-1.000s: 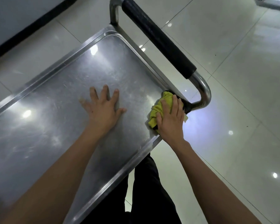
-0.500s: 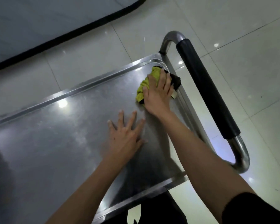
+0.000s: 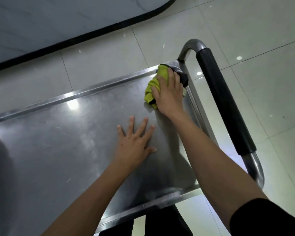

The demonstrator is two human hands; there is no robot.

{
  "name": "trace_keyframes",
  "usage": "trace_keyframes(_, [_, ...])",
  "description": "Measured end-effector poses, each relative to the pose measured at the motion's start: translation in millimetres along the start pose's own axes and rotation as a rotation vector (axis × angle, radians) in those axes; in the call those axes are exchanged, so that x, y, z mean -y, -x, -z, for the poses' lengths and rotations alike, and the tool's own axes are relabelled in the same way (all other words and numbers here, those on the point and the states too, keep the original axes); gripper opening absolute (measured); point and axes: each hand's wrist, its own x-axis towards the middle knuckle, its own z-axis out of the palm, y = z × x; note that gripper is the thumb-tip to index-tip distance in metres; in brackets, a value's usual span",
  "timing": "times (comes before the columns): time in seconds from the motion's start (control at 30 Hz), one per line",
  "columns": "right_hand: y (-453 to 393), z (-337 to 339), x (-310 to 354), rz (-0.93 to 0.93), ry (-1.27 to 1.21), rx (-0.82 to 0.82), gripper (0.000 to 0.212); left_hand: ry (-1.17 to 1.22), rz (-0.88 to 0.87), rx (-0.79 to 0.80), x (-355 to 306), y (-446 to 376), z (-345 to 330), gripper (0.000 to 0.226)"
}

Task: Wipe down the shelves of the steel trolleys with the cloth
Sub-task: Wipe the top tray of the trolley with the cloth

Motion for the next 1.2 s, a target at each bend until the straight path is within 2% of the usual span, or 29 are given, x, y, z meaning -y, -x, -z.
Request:
trace_keyframes(0.33, [246.8,-4.6,-36.8,-0.291,-0.059,-0.020,0.048,0.016,-0.082,0.112,6.8,2.7,16.3,0.081])
trace_keyframes(0.43, [302.8,-11.2,-33.8,-0.342,-0.073,-0.030,0.048,0.035,-0.113,0.101,14.9,3.4,15.2,0.082])
trace_keyframes(0.53, [336.5,-20.4,-22.7,-0.367,-0.060,-0.054,0.048,0.052,-0.117,0.020,18.9,9.8,9.2,0.083])
trace_keyframes(0.73, [354.3,-33.9,-2.6,-0.439,-0.023,-0.088,0.048,0.156,-0.073,-0.066,29.2,30.5,-1.7,0.092])
trace_keyframes(0.9, [347.2,-37.6,0.3,-0.428,0.005,-0.097,0.050,0.043,-0.099,-0.112,67.4,35.3,-3.2,0.081])
trace_keyframes(1.0, [335.2,-39.0,1.0,-0.427,-0.008,-0.092,0.051,0.047,-0.004,-0.074,68.0,36.2,-4.4,0.077])
trace_keyframes(1.07, [321.7,-39.4,5.4,-0.441,-0.051,-0.087,0.051,0.075,0.025,-0.049,64.1,35.6,-5.8,0.081])
trace_keyframes(1.2, [279.8,-34.8,18.0,-0.384,-0.177,-0.065,0.060,0.121,0.076,-0.050,70.2,34.5,-1.3,0.105])
